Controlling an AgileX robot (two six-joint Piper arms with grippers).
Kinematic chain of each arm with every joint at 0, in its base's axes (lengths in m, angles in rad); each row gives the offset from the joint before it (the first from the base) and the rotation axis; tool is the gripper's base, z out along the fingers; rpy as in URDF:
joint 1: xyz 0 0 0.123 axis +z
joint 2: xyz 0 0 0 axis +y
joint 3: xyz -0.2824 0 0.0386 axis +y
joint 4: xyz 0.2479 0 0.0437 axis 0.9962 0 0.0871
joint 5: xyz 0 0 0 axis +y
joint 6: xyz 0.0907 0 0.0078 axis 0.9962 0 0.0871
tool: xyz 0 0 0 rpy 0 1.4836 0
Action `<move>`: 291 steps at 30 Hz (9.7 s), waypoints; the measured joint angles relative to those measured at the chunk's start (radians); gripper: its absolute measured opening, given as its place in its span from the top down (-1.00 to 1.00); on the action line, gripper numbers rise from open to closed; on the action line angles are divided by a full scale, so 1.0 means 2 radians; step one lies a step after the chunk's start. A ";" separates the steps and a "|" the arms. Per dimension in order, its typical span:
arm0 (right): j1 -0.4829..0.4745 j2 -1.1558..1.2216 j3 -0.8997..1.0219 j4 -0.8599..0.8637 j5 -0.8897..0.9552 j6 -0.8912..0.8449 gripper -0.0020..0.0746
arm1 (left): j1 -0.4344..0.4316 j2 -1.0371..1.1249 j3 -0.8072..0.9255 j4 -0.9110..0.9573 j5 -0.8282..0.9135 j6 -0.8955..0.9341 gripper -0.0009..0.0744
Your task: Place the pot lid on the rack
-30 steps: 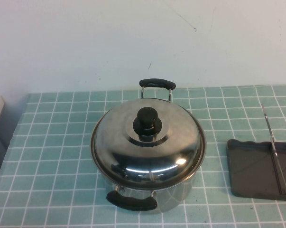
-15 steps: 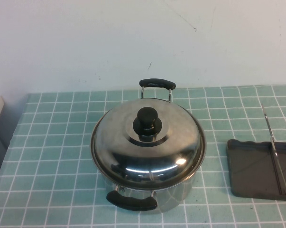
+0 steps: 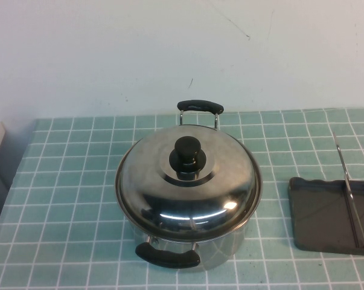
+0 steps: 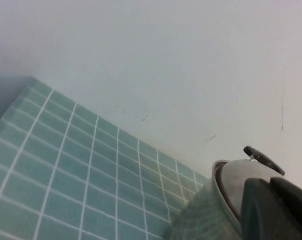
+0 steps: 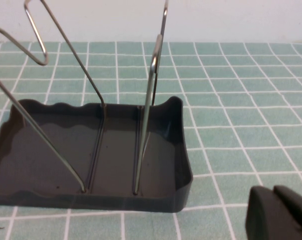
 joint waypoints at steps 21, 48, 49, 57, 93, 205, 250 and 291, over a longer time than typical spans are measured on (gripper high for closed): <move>0.000 0.000 0.000 0.000 0.000 0.000 0.95 | -0.149 0.274 -0.186 0.408 -0.121 -0.031 0.98; 0.000 0.000 0.000 0.000 0.000 0.000 0.95 | -0.271 0.747 -0.297 0.444 -0.464 -0.067 -0.75; 0.000 0.000 0.000 0.000 0.000 0.000 0.95 | -0.271 0.762 -0.303 0.444 -0.465 -0.067 -0.75; 0.000 0.000 0.000 0.000 0.000 0.000 0.95 | -0.268 0.833 -0.337 0.439 -0.488 -0.074 -0.60; 0.000 0.000 0.003 0.339 -0.020 0.199 0.95 | -0.266 0.668 -0.337 0.670 -0.537 -0.435 0.14; 0.090 0.514 -0.438 0.468 0.131 -0.450 0.66 | -0.242 0.630 -0.337 0.656 -0.194 -0.288 0.95; 0.090 0.340 -0.417 0.308 0.089 -0.350 0.42 | -0.241 0.437 -0.239 0.719 0.012 -0.284 0.98; 0.090 0.041 -0.172 0.368 0.082 -0.367 0.95 | -0.241 0.115 -0.103 0.726 0.170 -0.449 0.98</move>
